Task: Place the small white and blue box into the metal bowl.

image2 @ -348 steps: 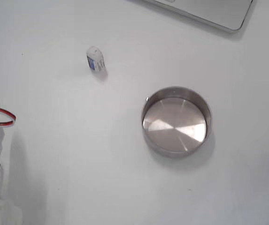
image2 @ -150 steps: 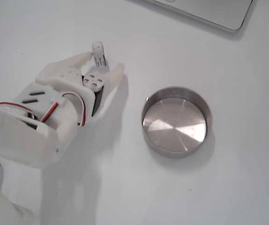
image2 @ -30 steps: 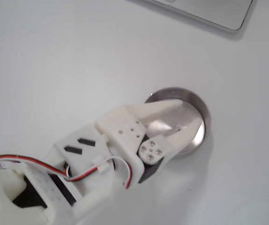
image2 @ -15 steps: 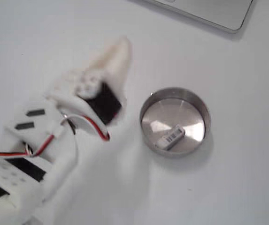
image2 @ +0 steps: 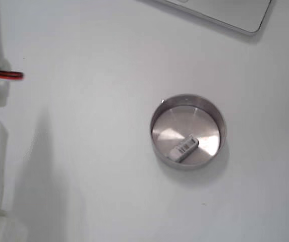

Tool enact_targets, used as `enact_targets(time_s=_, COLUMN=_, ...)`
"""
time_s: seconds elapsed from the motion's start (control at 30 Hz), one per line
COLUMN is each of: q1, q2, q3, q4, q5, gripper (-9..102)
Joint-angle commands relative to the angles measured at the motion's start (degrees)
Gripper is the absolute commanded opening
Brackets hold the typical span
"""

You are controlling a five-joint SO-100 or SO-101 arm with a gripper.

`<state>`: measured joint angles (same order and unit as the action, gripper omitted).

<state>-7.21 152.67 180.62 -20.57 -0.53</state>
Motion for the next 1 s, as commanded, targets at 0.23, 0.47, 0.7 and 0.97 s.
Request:
enact_targets(time_s=0.23, q1=-3.25, q2=41.66, q3=3.96, q4=70.49, q5=-0.62, gripper=-6)
enact_targets(time_s=0.47, q1=-3.87, q2=48.34, q3=3.43, q4=82.18, q5=-0.70, gripper=-6)
enact_targets(time_s=0.7, q1=-3.69, q2=48.34, q3=3.60, q4=81.56, q5=-0.70, gripper=-6)
enact_targets(time_s=0.97, q1=-3.69, q2=48.34, q3=3.60, q4=81.56, q5=-0.70, gripper=-6)
